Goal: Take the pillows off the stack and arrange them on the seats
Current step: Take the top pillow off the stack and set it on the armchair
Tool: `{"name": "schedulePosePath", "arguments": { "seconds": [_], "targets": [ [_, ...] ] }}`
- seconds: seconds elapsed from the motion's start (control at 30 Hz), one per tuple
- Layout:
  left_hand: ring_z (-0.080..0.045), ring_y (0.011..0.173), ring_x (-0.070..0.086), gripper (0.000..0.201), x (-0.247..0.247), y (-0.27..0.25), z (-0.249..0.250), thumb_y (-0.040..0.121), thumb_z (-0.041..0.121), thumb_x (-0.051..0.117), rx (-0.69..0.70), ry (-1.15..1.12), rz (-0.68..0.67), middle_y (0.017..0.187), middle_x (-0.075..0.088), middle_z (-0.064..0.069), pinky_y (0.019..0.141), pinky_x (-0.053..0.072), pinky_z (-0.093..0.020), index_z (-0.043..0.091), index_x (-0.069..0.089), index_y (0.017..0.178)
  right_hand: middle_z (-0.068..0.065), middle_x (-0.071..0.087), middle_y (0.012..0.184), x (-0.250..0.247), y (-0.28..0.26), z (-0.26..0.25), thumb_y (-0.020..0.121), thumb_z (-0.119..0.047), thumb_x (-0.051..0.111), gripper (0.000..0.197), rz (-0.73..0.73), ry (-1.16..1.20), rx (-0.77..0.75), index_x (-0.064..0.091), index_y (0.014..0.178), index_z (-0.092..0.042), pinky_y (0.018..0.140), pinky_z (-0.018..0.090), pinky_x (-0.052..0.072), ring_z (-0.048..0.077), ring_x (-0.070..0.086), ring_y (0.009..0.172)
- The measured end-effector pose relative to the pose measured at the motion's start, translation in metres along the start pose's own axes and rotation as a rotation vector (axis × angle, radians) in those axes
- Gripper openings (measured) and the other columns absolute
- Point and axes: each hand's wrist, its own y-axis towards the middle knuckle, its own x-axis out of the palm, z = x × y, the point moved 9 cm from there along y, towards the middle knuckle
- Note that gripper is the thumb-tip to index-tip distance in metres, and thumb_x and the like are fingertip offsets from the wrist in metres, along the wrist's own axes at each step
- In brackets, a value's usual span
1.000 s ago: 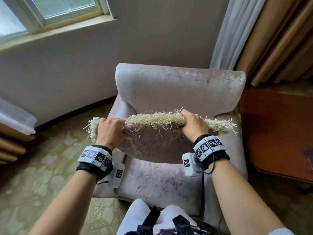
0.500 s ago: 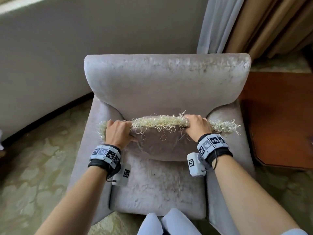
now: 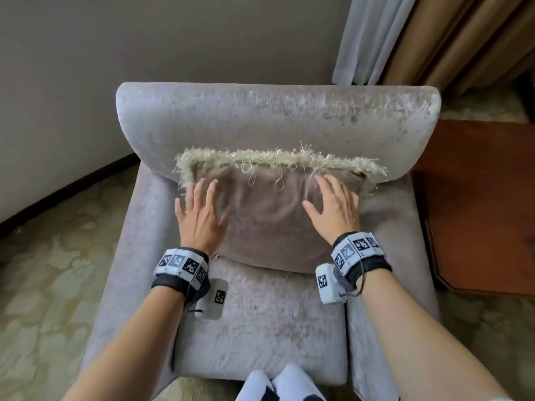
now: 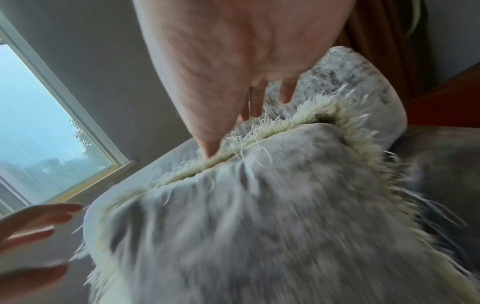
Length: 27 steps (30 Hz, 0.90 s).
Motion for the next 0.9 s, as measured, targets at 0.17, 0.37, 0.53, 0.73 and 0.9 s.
{"name": "schedulePosePath", "arguments": {
  "seconds": [0.17, 0.37, 0.53, 0.73, 0.9],
  "targets": [
    [-0.015, 0.149, -0.005, 0.072, 0.028, -0.025, 0.018, 0.094, 0.058, 0.018, 0.046, -0.092, -0.041, 0.163, -0.001, 0.006, 0.118, -0.002, -0.056, 0.026, -0.006, 0.153, -0.003, 0.021, 0.162, 0.019, -0.031, -0.001, 0.097, -0.058, 0.025, 0.068, 0.008, 0.023, 0.044, 0.012, 0.155, -0.026, 0.120, 0.049, 0.008, 0.014, 0.014, 0.149],
    [-0.014, 0.149, -0.011, 0.066, 0.056, -0.042, 0.048, 0.097, 0.053, 0.016, 0.232, -0.106, -0.032, 0.162, -0.006, 0.006, 0.120, 0.003, -0.054, 0.027, -0.006, 0.154, -0.004, -0.007, 0.163, 0.061, -0.056, -0.040, 0.100, -0.049, 0.009, 0.064, -0.078, -0.024, -0.098, -0.008, 0.155, -0.020, 0.120, 0.051, -0.002, 0.011, -0.011, 0.149],
    [-0.019, 0.149, -0.008, 0.067, 0.080, -0.025, 0.069, 0.096, 0.028, 0.033, 0.346, -0.100, 0.082, 0.163, -0.004, 0.000, 0.120, 0.002, -0.054, 0.021, 0.002, 0.155, -0.003, -0.016, 0.162, 0.112, -0.045, -0.080, 0.103, -0.040, 0.013, 0.061, -0.112, -0.053, -0.296, -0.015, 0.153, -0.018, 0.121, 0.046, -0.006, 0.010, -0.016, 0.148],
    [-0.033, 0.149, -0.002, 0.081, 0.145, 0.002, -0.001, 0.087, 0.024, 0.050, 0.060, 0.072, -0.155, 0.163, -0.004, -0.004, 0.117, 0.009, -0.057, 0.025, 0.004, 0.154, -0.008, -0.011, 0.162, 0.155, -0.039, 0.044, 0.099, -0.051, 0.024, 0.064, -0.170, -0.264, 0.137, -0.005, 0.153, -0.035, 0.112, 0.066, -0.011, 0.020, -0.011, 0.150],
    [-0.037, 0.147, 0.004, 0.084, 0.143, -0.023, -0.056, 0.090, 0.028, 0.053, -0.196, -0.072, -0.180, 0.161, -0.001, -0.019, 0.114, 0.020, -0.058, 0.007, 0.002, 0.153, 0.007, 0.000, 0.164, 0.129, -0.070, 0.102, 0.099, -0.047, 0.032, 0.071, -0.104, 0.032, 0.551, 0.002, 0.156, -0.018, 0.116, 0.063, 0.006, 0.025, -0.003, 0.151]
  ]
}}
